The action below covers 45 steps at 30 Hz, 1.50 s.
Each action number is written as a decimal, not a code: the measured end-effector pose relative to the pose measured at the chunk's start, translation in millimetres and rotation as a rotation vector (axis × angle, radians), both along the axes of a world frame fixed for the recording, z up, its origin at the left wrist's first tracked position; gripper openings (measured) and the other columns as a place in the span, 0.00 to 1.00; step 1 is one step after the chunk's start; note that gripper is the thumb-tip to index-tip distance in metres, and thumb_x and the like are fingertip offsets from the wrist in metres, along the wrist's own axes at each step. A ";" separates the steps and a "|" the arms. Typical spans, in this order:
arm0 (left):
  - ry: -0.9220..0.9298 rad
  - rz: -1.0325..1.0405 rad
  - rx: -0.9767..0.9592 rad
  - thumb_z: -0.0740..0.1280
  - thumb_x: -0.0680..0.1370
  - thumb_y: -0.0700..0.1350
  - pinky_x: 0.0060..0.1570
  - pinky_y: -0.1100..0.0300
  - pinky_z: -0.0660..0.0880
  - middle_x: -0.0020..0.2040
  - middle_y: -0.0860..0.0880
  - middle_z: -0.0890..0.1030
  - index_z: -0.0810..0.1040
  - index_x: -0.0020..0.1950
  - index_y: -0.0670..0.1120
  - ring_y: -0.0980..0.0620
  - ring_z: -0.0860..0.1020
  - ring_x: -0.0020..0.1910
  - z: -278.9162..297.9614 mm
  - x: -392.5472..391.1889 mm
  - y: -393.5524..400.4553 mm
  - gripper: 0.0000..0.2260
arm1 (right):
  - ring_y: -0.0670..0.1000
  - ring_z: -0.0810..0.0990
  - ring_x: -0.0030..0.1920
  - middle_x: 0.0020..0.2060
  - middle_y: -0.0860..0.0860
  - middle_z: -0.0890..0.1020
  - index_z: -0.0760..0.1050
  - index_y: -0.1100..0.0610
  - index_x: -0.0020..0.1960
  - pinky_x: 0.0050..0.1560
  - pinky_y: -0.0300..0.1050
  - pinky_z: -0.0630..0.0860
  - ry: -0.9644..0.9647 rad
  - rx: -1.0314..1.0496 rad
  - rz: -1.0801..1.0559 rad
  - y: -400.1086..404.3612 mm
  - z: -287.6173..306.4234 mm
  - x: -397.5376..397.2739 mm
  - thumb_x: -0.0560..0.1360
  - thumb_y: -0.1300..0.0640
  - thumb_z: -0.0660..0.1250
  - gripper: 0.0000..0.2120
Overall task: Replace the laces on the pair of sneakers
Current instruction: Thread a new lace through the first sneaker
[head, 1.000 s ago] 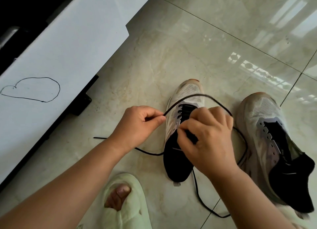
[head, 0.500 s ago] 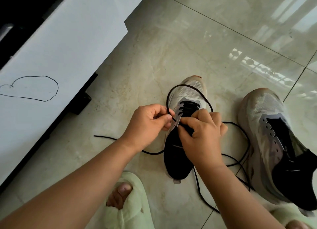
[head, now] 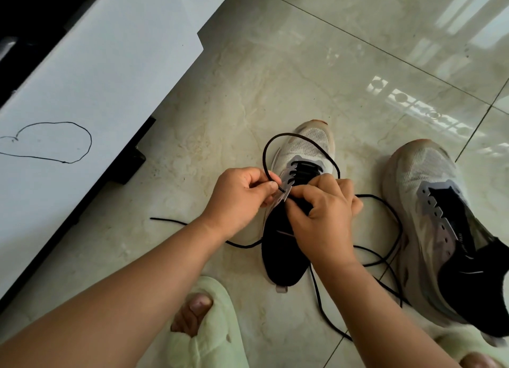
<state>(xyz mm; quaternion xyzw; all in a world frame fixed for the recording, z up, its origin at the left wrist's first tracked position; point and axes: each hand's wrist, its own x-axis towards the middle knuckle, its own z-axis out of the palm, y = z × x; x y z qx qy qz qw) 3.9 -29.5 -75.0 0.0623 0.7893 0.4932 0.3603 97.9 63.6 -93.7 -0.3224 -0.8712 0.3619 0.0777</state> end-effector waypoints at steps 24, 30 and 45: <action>0.033 0.218 0.016 0.67 0.75 0.37 0.34 0.74 0.73 0.30 0.54 0.81 0.81 0.40 0.50 0.63 0.79 0.33 -0.8 20.7 4.0 0.09 | 0.46 0.62 0.46 0.36 0.43 0.71 0.82 0.52 0.38 0.43 0.40 0.50 0.059 -0.002 0.056 4.7 -2.4 -2.0 0.68 0.60 0.73 0.03; 0.322 0.018 -0.079 0.70 0.73 0.38 0.45 0.70 0.75 0.41 0.51 0.83 0.84 0.44 0.46 0.58 0.81 0.42 -6.1 21.8 4.6 0.05 | 0.48 0.65 0.45 0.34 0.45 0.72 0.82 0.54 0.38 0.44 0.40 0.50 0.078 0.020 0.064 5.5 -0.5 -1.2 0.69 0.59 0.71 0.03; 0.527 -0.177 -0.280 0.68 0.71 0.46 0.33 0.60 0.71 0.34 0.52 0.74 0.75 0.55 0.48 0.54 0.73 0.32 -9.6 23.4 -5.6 0.13 | 0.46 0.74 0.46 0.42 0.43 0.81 0.66 0.55 0.27 0.47 0.41 0.68 0.313 -0.312 0.046 22.5 30.2 16.3 0.61 0.59 0.62 0.06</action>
